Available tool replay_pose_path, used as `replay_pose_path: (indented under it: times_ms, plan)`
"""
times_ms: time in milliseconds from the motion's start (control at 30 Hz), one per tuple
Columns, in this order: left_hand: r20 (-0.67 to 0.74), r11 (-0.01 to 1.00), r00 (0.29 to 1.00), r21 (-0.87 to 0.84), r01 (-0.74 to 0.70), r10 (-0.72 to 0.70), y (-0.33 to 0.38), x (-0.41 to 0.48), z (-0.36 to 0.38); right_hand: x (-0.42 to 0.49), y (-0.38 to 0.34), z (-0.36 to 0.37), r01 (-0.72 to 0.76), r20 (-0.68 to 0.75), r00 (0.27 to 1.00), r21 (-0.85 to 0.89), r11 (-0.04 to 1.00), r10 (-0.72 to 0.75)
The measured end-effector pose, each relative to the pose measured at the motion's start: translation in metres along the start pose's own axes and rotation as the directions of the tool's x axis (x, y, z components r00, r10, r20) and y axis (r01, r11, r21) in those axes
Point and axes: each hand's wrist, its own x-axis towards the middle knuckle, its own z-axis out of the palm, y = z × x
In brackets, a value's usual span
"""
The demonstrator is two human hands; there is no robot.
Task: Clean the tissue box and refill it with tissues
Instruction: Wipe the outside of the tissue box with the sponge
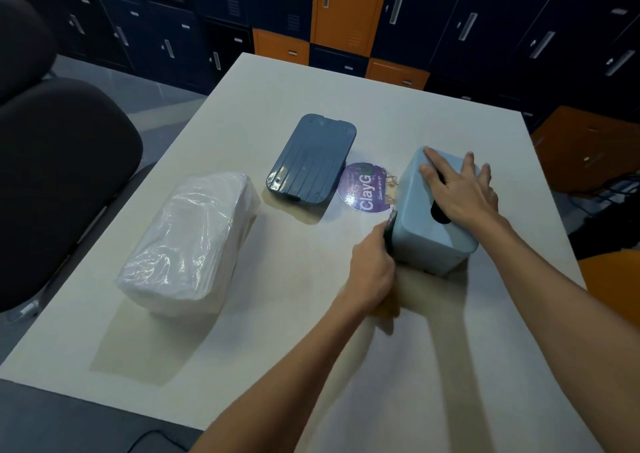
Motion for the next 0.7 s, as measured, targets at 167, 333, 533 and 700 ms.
replay_pose_path:
  times_ms: [167,333,533,700]
  plan:
    - [-0.001,1.000,1.000,0.010,0.017,-0.017,-0.001,-0.004,0.000,0.000,0.001,0.000,0.053,-0.019,0.998,-0.046,0.998,-0.054]
    - [0.092,0.996,0.992,-0.023,0.088,-0.086,0.015,0.055,-0.003,0.002,0.003,0.003,0.061,-0.033,0.997,-0.074,0.995,-0.064]
    - [0.060,0.996,0.998,-0.075,0.039,-0.035,0.003,0.041,-0.003,0.001,0.002,0.002,0.086,-0.018,0.996,-0.080,0.993,-0.088]
    - [0.020,1.000,1.000,-0.023,-0.017,0.017,-0.017,-0.011,0.000,-0.001,0.001,0.001,0.085,-0.014,0.996,-0.073,0.994,-0.086]
